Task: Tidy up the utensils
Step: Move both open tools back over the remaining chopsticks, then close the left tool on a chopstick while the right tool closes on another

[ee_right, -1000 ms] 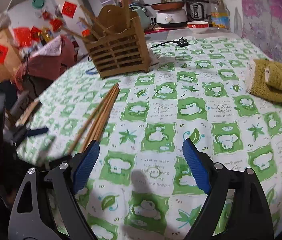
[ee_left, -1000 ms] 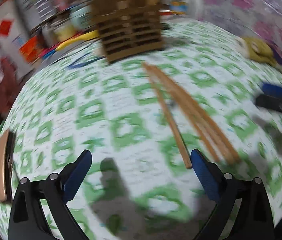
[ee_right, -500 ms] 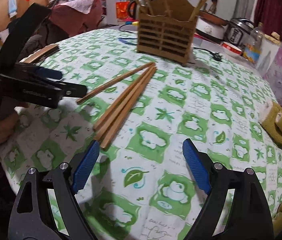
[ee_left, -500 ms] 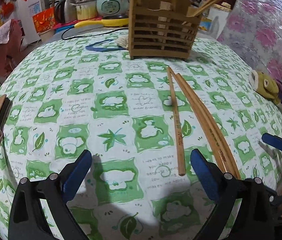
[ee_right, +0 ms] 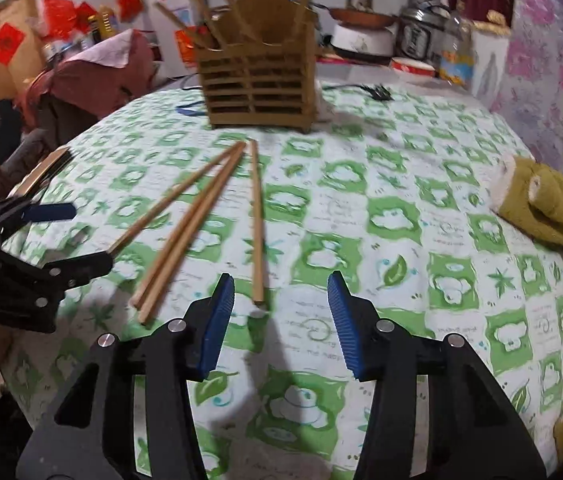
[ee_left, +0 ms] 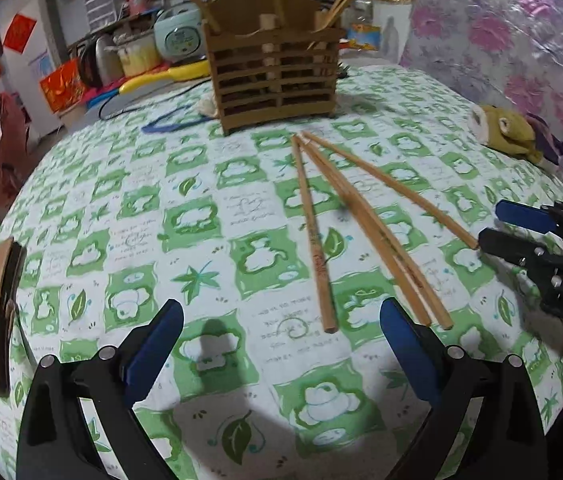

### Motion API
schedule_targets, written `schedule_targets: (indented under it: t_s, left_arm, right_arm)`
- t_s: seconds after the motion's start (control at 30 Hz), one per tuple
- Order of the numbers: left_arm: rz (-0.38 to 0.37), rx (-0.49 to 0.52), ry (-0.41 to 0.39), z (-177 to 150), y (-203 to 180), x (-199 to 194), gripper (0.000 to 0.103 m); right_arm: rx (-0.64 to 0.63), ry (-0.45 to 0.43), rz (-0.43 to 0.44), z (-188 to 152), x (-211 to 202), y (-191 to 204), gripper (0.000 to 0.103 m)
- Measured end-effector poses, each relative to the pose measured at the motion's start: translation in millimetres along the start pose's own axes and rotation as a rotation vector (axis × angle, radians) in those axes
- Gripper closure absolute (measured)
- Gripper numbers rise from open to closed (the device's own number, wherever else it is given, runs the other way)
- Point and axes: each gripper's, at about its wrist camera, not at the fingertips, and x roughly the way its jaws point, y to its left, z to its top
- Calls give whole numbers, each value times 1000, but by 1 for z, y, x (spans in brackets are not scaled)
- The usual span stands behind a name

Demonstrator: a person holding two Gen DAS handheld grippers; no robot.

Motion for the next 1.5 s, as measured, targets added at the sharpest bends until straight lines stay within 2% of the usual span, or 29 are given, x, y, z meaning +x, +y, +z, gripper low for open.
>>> schedule_targets:
  t_s: [0.07,0.17,0.3,0.57,0.83,1.0,1.03,1.1,1.13,1.17,1.2,1.23,1.27,1.5]
  left_arm:
    - [-5,10,-7,1,-3,-1,9]
    - [-23,16,4,1,-4,1,19]
    - [-43,20,35,2,-7,7,36]
    - [-66,34,54,1,-11,10,58]
    - [-65,48,46,1,-16,10,78]
    - [-66,47,46,1,-16,10,82]
    - [-66,48,46,1,-15,10,82]
    - [-66,48,46,1,-15,10,82]
    - [-67,47,46,1,-15,10,82]
    - [-68,46,46,1,-15,10,82]
    - [-70,44,47,2,-14,10,82]
    - [-72,40,46,2,-14,10,85]
    - [-75,37,46,2,-13,10,95]
    - [-63,-8,14,7,-10,-5,97]
  right_arm:
    - [-52,-4,-10,-1,0,10,54]
    - [-82,-10,-8,-1,0,15,54]
    - [-66,-10,0,0,-1,12,54]
    - [-63,3,-1,0,1,11,54]
    - [-16,57,22,3,13,6,55]
    - [-13,89,33,5,20,7,68]
    - [-13,98,35,5,22,8,74]
    - [-13,112,33,5,25,9,80]
    - [-13,113,37,5,25,10,85]
    - [-15,111,36,5,25,10,94]
    - [-13,108,40,4,25,10,97]
    - [-13,107,41,4,25,10,97]
    - [-15,101,36,4,24,11,97]
    - [-11,14,14,7,1,13,97]
